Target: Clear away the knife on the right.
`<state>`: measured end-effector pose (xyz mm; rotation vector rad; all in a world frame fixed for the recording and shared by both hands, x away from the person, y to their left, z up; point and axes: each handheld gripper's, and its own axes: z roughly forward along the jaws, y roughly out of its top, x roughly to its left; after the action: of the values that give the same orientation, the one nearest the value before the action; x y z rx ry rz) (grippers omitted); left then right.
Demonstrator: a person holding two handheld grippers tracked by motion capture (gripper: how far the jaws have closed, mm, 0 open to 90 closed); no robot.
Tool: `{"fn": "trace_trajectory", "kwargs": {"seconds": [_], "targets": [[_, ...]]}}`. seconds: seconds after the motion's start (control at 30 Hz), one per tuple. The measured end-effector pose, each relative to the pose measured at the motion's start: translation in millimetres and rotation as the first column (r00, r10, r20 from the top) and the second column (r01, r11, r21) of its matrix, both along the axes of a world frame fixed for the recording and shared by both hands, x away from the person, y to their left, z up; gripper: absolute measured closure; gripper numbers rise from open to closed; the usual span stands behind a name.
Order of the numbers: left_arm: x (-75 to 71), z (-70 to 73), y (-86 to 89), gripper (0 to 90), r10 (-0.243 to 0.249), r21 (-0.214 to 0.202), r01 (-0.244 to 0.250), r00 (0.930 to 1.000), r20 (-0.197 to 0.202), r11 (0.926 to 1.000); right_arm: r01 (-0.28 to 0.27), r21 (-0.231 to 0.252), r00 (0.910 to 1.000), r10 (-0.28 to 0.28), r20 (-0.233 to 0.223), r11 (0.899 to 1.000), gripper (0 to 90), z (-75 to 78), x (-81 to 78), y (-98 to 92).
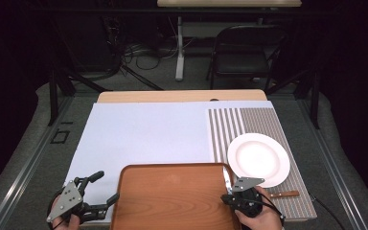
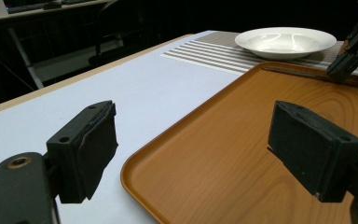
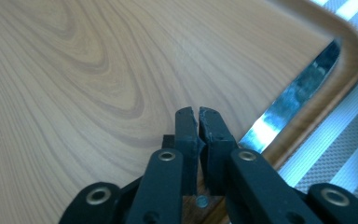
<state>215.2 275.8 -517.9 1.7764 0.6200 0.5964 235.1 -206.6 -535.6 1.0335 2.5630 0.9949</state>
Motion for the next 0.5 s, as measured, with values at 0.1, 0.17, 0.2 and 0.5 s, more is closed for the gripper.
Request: {"fn": "trace_trajectory", "kwargs": {"seconds": [0.1,0.17,0.2,0.5], "targets": [[-0.4,-0.2,-0.1,15.2,0.003,0.001,-0.003,1.0000,-0.003,1.0000,-0.022,-0.005,0.9995,0.022,0.021,1.000,82.4,2.3,-0.2,-0.7],[-0.6,-0.4,-0.3,15.2,0.005,0.000,-0.005,1.0000,-0.007,1.0000,-0.031,-0.005,0.9992,0.031,0.025,1.000,79.8,3.2,-0.2,-1.4],[-0.6,-0.5,-0.3,15.2,0.006,0.000,-0.006,1.0000,-0.007,1.0000,-0.034,-0.007,0.9989,0.034,0.033,0.999,78.3,3.6,-0.2,-2.0],[-0.5,-1.6,0.2,15.2,0.011,-0.003,-0.011,0.9999,-0.012,0.9999,-0.051,0.004,0.9946,0.051,0.090,0.999,62.3,9.2,1.6,-9.0]]}}
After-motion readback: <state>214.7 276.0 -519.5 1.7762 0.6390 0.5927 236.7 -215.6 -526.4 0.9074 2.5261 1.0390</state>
